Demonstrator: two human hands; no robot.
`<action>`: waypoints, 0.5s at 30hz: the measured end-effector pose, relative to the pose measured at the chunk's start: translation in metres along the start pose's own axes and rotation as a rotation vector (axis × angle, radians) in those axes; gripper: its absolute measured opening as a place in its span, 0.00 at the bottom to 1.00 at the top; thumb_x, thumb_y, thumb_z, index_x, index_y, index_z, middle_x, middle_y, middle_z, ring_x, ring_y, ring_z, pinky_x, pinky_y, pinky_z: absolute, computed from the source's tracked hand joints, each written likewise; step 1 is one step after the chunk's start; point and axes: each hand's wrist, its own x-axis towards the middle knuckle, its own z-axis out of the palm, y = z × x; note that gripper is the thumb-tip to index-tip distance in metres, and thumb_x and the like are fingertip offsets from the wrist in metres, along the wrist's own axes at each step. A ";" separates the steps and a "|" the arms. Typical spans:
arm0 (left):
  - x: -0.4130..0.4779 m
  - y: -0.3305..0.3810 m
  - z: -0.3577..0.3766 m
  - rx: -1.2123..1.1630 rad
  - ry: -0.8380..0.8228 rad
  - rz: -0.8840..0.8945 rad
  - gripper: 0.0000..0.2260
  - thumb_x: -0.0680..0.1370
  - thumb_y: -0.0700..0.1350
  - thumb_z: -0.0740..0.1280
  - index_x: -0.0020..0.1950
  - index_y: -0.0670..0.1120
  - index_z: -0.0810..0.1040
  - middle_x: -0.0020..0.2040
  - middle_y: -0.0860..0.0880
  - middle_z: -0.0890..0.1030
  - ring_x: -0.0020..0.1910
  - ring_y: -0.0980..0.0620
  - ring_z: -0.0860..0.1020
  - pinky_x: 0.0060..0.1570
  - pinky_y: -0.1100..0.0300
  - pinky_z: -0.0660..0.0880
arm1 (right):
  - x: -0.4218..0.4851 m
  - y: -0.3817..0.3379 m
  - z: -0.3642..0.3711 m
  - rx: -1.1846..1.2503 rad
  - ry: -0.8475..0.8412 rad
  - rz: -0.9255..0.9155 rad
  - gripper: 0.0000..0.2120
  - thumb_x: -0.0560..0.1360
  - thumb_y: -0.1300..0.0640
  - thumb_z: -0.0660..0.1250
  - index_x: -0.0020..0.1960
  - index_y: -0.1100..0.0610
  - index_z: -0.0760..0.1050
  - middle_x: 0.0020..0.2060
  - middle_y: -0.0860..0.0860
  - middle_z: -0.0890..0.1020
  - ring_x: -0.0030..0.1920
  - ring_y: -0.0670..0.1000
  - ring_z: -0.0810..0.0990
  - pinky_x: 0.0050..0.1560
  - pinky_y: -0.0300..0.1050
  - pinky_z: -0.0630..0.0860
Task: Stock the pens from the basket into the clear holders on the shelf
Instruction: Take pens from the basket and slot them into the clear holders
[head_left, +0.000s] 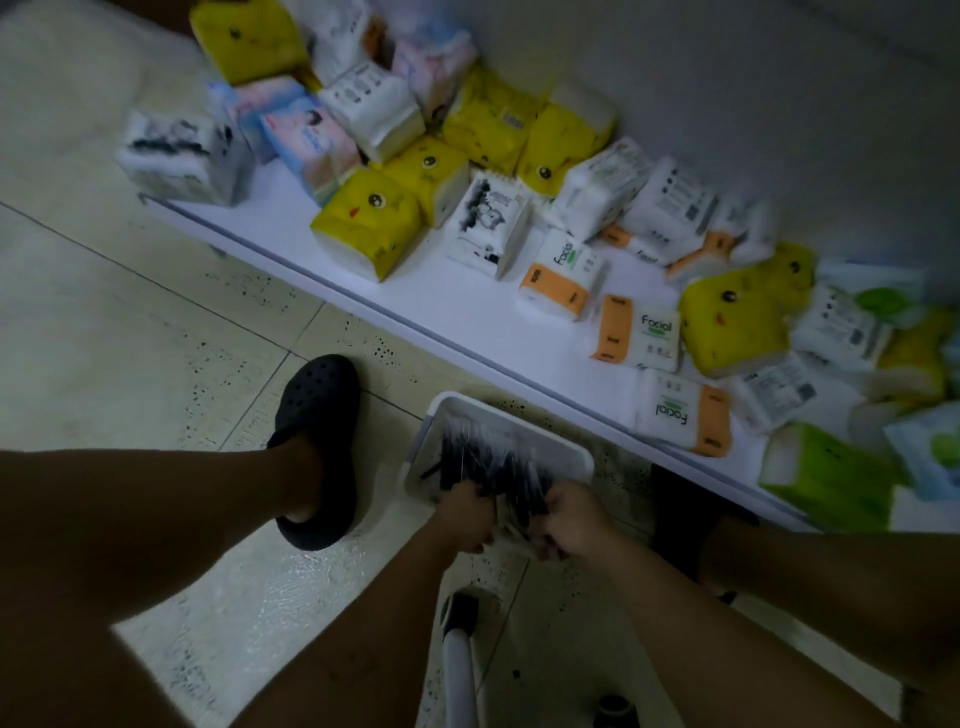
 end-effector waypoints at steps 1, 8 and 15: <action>-0.006 0.001 0.001 -0.010 0.023 0.012 0.08 0.82 0.39 0.54 0.58 0.40 0.70 0.49 0.38 0.76 0.35 0.52 0.71 0.35 0.60 0.69 | -0.005 0.002 -0.002 -0.001 0.001 -0.018 0.02 0.73 0.64 0.66 0.44 0.59 0.77 0.40 0.59 0.82 0.36 0.56 0.80 0.32 0.48 0.78; -0.055 0.032 0.006 0.238 0.179 0.287 0.14 0.83 0.51 0.53 0.60 0.43 0.69 0.57 0.39 0.77 0.52 0.43 0.77 0.55 0.49 0.74 | -0.054 -0.009 -0.038 0.145 0.155 -0.134 0.10 0.81 0.62 0.55 0.43 0.58 0.71 0.36 0.55 0.75 0.35 0.52 0.74 0.36 0.42 0.75; -0.112 0.081 0.004 0.282 0.170 0.501 0.07 0.79 0.37 0.59 0.54 0.43 0.62 0.54 0.36 0.77 0.43 0.45 0.74 0.36 0.55 0.71 | -0.119 -0.024 -0.084 0.213 0.427 -0.360 0.19 0.83 0.50 0.55 0.39 0.59 0.74 0.35 0.54 0.77 0.35 0.51 0.75 0.38 0.45 0.69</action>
